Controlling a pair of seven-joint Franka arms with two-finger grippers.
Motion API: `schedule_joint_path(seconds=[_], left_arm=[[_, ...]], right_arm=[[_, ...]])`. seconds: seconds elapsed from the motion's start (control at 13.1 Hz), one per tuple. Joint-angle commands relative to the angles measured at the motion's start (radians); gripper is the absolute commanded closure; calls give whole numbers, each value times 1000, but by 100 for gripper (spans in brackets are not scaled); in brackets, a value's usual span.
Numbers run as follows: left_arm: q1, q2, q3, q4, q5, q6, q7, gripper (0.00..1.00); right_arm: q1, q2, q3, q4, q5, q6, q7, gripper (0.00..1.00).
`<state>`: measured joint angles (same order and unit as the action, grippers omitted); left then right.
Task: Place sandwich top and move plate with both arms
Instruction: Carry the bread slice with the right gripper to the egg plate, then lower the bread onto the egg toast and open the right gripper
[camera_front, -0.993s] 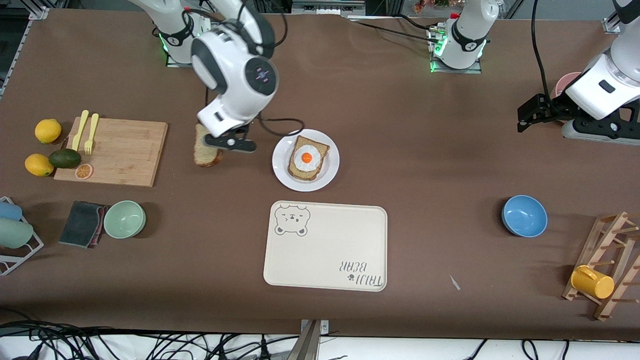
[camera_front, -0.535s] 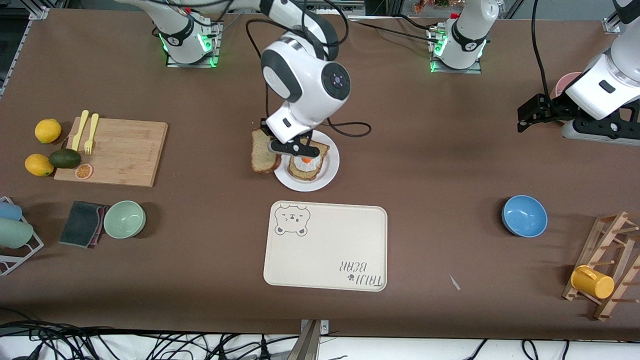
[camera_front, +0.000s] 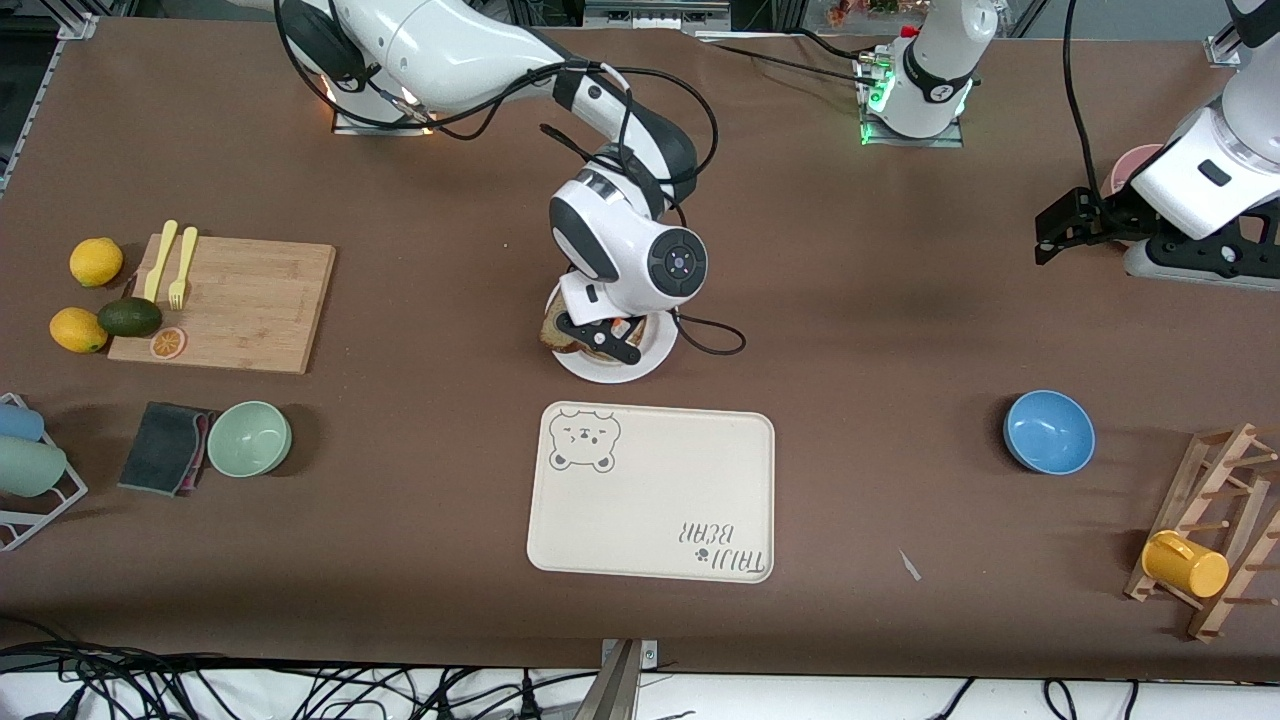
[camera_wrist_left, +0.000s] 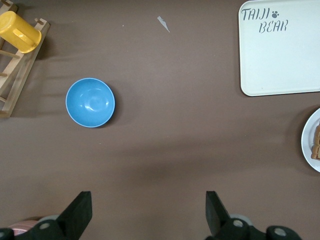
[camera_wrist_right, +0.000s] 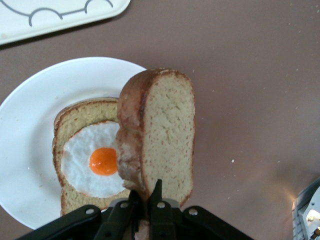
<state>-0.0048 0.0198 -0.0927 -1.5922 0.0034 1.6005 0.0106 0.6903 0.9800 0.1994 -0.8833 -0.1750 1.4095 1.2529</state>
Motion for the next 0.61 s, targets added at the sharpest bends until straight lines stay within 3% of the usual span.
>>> schedule_joint_path(seconds=[0.0,0.31,0.38,0.46,0.53], left_arm=[[-3,9,-4,29,33,-22,-8,0],[-3,9,-4,29,32,-21,-6,0],[-3,9,-4,28,32,-21,-6,0],[-3,9,-4,29,33,-21,-6,0],[-3,9,-4,28,33,-21,-6,0]], right_arm=[[32,63,2,101,14,-30,29,100],[55,69,12,86,-39,-32,10,97],[60,66,17,66,-50,-23,-18,91],[61,59,15,46,-51,-8,-24,56],[61,52,15,44,-47,-6,-23,31]])
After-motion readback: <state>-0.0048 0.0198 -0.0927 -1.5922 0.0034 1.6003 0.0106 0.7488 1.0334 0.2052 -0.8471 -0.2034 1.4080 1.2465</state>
